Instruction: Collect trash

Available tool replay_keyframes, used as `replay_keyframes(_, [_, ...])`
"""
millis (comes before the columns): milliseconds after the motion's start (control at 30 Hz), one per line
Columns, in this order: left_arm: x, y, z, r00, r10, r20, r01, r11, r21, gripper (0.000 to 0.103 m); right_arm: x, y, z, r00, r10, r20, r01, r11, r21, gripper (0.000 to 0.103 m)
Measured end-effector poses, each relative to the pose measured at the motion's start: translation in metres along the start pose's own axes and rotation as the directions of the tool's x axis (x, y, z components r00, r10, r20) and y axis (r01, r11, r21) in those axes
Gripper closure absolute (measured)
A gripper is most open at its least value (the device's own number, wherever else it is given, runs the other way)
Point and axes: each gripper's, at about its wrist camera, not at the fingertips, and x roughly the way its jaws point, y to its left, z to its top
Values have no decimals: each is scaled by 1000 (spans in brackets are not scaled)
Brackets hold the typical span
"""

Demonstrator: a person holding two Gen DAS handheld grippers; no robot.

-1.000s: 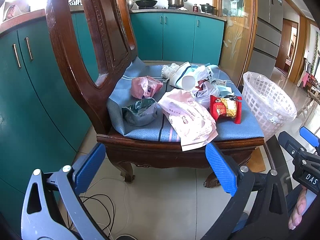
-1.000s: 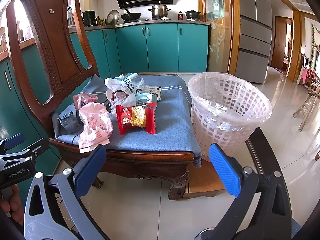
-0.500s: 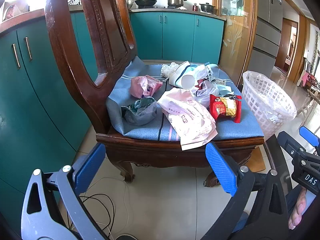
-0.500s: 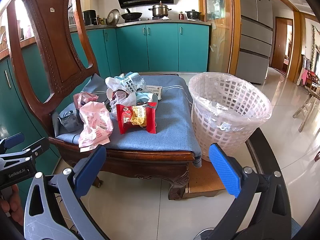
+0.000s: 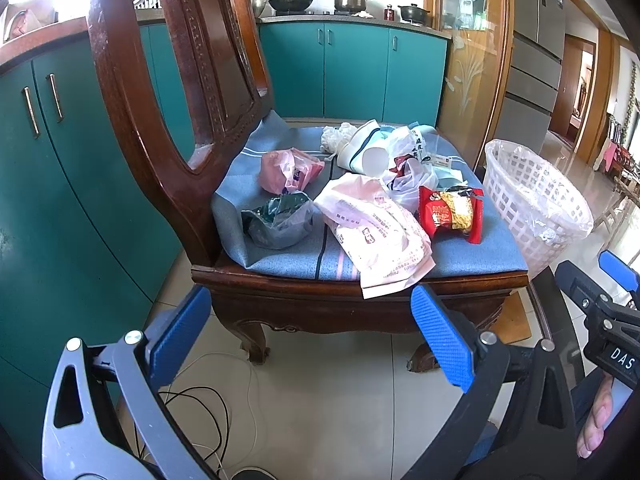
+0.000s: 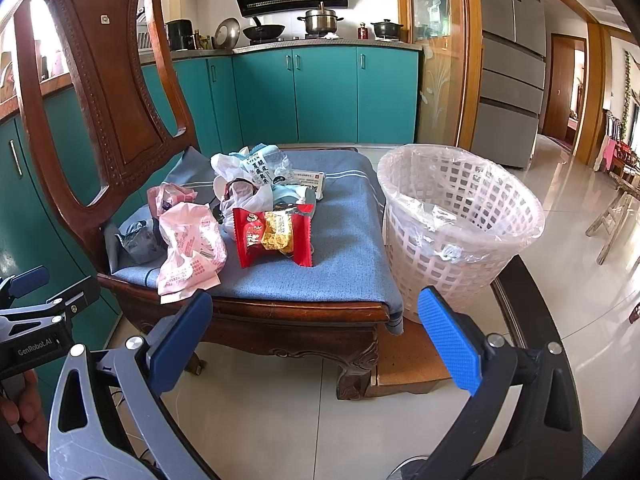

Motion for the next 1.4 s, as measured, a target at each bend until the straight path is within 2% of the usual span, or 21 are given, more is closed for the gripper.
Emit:
replay_keyframes(1133, [1,-3,-3,1000,-4,-16,4,1000,6,3,0,3,-1,1000,10,-9,-10,1000,-4,3])
replay_keyframes(1267, [4,-2,-4,1000,-11,-29,11,1000,-1,3,0,2,-2,1000,20,-13,-20,1000,7,3])
replay_keyframes(1400, [12,7,-4,996,-44,-79,40,998,-50,3,1,0,-1,999,47,-19,-47,999,19,3])
